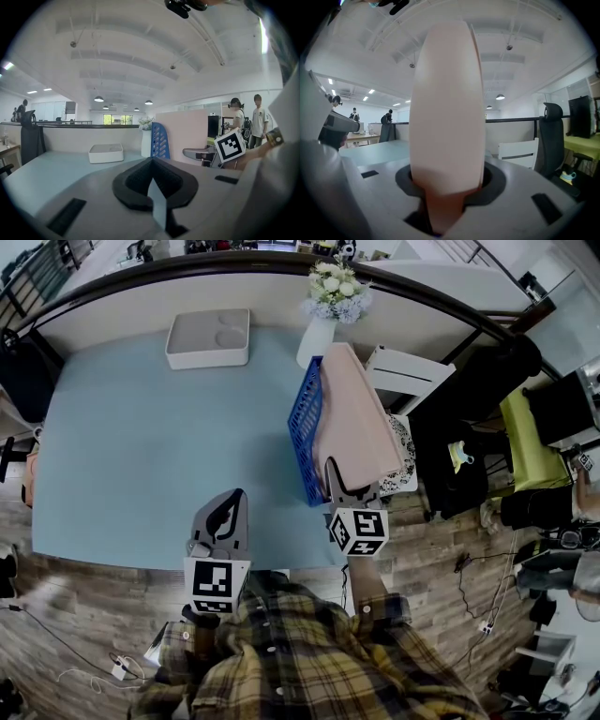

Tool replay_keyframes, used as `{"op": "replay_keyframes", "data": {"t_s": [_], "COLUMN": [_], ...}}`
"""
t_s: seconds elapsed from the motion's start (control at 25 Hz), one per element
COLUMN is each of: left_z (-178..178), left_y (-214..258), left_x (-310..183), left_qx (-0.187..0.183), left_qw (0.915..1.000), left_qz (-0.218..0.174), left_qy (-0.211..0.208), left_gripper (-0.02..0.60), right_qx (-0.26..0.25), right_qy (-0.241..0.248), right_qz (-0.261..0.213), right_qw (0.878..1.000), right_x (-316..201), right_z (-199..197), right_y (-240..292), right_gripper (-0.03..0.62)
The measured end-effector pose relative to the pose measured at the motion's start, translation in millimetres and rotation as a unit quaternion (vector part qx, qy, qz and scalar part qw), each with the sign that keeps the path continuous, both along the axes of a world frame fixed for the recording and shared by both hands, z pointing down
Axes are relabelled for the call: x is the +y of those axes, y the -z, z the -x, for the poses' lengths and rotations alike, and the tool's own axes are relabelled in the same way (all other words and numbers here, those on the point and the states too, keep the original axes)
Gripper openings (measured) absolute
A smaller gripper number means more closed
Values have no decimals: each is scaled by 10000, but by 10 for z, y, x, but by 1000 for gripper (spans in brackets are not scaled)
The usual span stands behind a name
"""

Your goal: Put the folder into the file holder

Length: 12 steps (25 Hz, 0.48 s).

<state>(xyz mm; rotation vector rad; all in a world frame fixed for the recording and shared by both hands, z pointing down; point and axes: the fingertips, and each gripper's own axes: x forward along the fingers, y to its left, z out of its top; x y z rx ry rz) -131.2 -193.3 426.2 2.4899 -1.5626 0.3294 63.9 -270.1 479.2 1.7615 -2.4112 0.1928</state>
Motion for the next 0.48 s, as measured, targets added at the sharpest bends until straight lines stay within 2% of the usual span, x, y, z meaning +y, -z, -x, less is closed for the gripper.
{"op": "replay_keyframes", "data": {"t_s": [0.48], "left_z": [11], "left_y": [-40], "left_x": [-15], "left_qx": [-10], "left_qw": [10000], "left_qz": [36], "left_qy": [7], "left_gripper": [-8], "right_qx": [67], "right_qy": [17], "right_qz": [280], "right_qw": [9996], "right_x": [-5], "right_z": [-2], "right_y": [-211], "right_gripper": [175]}}
